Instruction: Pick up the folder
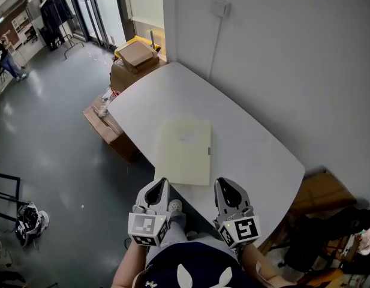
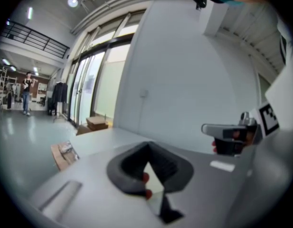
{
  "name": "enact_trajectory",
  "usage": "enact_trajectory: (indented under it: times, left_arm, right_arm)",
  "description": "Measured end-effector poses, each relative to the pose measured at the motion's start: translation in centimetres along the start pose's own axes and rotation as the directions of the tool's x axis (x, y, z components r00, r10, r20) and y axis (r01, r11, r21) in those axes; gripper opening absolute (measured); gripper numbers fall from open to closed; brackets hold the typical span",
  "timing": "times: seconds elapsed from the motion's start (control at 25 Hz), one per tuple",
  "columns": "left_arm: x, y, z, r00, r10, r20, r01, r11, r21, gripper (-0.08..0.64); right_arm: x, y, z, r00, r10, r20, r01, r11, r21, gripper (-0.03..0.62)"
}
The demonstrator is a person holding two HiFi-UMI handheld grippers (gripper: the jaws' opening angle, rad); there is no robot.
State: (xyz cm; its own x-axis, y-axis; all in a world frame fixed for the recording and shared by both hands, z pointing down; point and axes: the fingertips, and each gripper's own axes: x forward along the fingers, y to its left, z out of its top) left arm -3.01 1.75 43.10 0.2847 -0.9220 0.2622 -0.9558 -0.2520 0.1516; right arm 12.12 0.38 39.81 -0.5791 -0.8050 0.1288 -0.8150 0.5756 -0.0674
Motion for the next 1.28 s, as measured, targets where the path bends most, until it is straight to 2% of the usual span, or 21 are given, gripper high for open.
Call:
enact_trajectory:
  times: [0.52, 0.72, 0.92, 1.08, 1.28]
  left_arm:
    - [4.4, 2.9, -0.8, 0.997, -0.034, -0.075, 0.033, 0.999, -0.012, 0.005]
    - [5.8, 3.4, -1.3, 0.992, -0.082, -0.095, 0.080, 0.996, -0.030, 0.006]
    - [7.4, 4.0, -1.8, 0.987, -0.115, -0.116, 0.111, 0.993, -0.043, 0.008]
    - [8.4, 4.5, -2.3, 0.981, -0.133, -0.143, 0.126, 0.990, -0.058, 0.064]
    - [9.6, 5.3, -3.0, 0.971, -0.157, -0.182, 0.146, 0.987, -0.069, 0.093]
  right_arm:
    - [4.7, -0.7, -2.0, 0.997, -0.010, -0.071, 0.013, 0.999, 0.044, 0.011]
    - [6.4, -0.2, -3.4, 0.992, -0.003, -0.123, 0.007, 0.999, 0.036, 0.012]
    - [8.0, -0.2, -4.9, 0.984, -0.003, -0.181, 0.011, 0.999, 0.039, 0.087]
    - [8.9, -0.5, -5.4, 0.980, -0.018, -0.198, 0.027, 0.999, 0.040, 0.097]
    - [10.0, -0.8, -6.1, 0.977, -0.039, -0.209, 0.049, 0.998, 0.046, 0.110]
